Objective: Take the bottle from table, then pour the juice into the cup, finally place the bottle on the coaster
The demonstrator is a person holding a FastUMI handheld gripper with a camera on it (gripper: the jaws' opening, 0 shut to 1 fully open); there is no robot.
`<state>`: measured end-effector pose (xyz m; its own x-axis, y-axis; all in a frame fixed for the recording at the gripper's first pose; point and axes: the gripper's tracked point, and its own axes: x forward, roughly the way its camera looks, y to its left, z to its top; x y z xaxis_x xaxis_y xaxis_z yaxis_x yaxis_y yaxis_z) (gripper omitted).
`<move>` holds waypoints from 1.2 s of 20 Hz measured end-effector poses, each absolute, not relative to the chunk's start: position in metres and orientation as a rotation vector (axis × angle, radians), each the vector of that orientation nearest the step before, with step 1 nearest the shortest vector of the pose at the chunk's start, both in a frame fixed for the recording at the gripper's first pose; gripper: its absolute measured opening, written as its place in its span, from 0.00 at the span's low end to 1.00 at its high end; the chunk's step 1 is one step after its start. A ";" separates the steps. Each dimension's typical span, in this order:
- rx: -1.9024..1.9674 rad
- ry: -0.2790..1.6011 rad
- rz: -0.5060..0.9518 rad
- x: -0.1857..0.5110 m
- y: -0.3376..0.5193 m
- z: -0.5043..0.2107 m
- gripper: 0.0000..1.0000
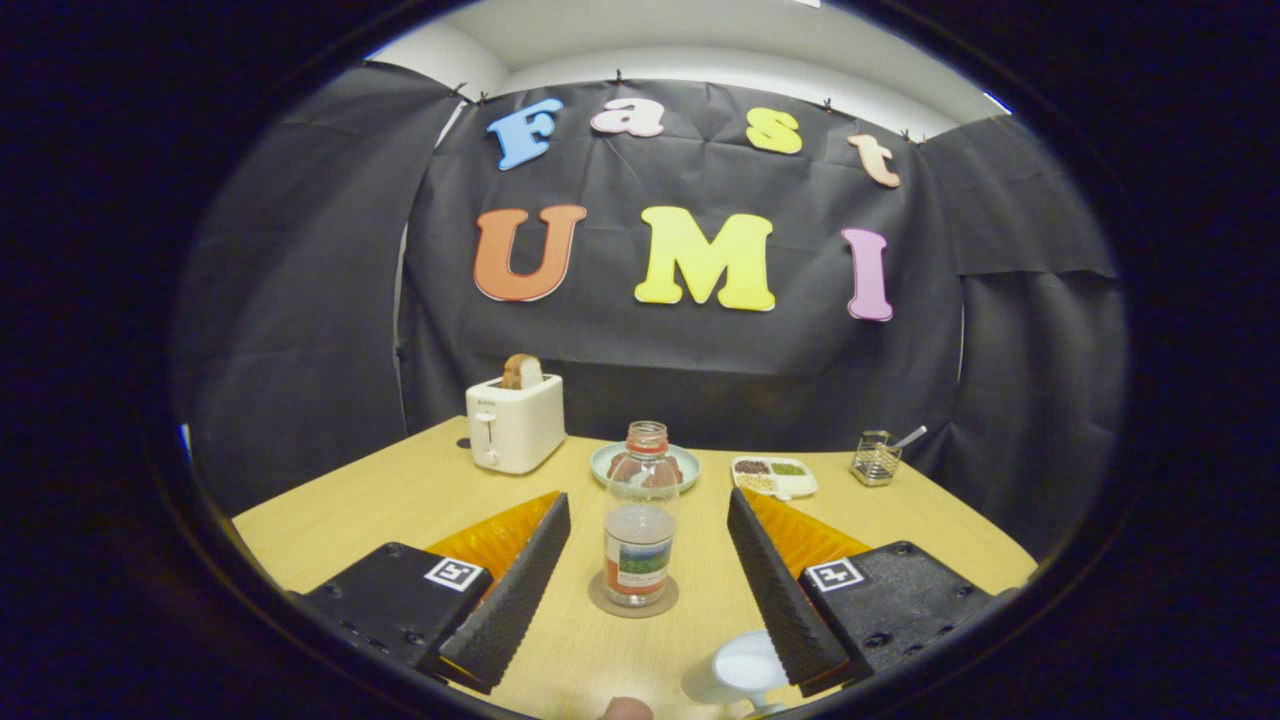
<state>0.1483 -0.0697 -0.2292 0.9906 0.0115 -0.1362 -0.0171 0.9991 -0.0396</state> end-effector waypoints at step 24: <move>0.090 -0.053 -0.090 -0.043 -0.107 -0.028 1.00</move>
